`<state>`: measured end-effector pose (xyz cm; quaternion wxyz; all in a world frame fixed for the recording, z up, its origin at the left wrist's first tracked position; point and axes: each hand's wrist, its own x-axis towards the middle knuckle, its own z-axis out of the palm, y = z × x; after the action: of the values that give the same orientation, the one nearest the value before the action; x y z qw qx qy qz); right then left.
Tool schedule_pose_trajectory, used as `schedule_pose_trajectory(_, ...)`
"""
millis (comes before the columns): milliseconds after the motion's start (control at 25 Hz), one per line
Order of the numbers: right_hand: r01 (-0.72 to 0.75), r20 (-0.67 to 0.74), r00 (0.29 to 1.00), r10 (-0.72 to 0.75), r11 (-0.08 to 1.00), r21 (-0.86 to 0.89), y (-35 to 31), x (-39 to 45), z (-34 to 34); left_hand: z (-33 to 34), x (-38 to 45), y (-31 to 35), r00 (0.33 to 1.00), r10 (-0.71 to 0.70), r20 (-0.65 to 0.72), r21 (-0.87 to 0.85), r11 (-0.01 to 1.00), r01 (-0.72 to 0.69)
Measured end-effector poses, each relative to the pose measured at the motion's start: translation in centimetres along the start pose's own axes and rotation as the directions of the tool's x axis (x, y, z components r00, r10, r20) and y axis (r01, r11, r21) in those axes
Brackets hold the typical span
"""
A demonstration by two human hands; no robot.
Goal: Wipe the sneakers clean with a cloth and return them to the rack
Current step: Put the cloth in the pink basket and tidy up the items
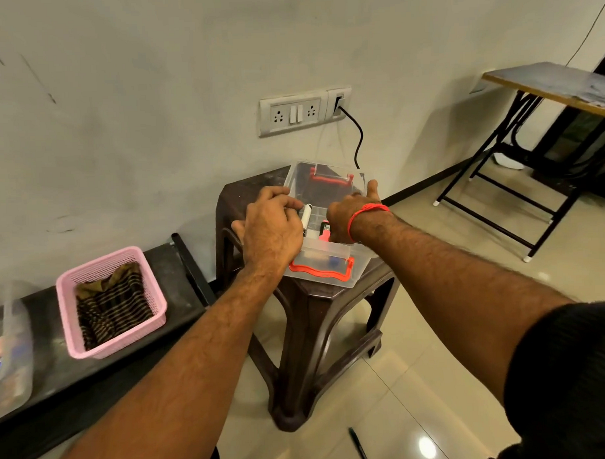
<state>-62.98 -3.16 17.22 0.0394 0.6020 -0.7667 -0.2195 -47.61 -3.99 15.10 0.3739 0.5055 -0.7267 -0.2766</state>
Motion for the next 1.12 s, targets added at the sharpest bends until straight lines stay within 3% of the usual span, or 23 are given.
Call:
schedule_pose_trajectory(240,0.007,-0.036,0.999,0.003,0.965,0.262,-1.6,0.8,0.2,0.0,-0.1,-0.1,1.0,-0.002,-0.017,0.016,1.0,0.002)
schedule_pose_trajectory(440,-0.004,-0.15,0.987,0.056,0.945,0.328,-1.1,0.0,-0.1,0.0,-0.2,0.1,1.0,0.003,-0.014,0.063,0.998,-0.002)
schedule_pose_trajectory(600,0.108,-0.421,0.896,0.142,0.85,0.516,0.7,-2.6,-0.7,-0.8,-0.2,0.7,0.999,-0.003,0.045,0.187,0.982,-0.005)
schedule_pose_trajectory(720,0.169,-0.549,0.785,0.286,0.754,0.634,2.8,-6.0,0.6,-0.9,-1.7,0.9,0.994,0.113,0.001,0.195,0.975,-0.111)
schedule_pose_trajectory(840,0.157,-0.553,0.686,0.473,0.645,0.748,4.4,-9.4,3.8,0.0,-4.9,1.4,0.926,0.333,-0.179,0.115,0.942,-0.317)
schedule_pose_trajectory(960,0.097,-0.404,0.699,0.59,0.482,0.871,4.6,-11.6,9.0,1.7,-9.8,2.1,0.769,0.596,-0.233,-0.044,0.783,-0.62)
schedule_pose_trajectory(1040,0.069,-0.333,0.725,0.602,0.418,0.906,4.1,-12.6,12.9,3.6,-13.0,1.4,0.687,0.718,-0.11,-0.085,0.682,-0.726)
schedule_pose_trajectory(1120,0.003,-0.257,0.76,0.597,0.392,0.92,3.2,-13.4,16.4,5.7,-15.5,-0.2,0.688,0.712,0.136,-0.052,0.699,-0.713)
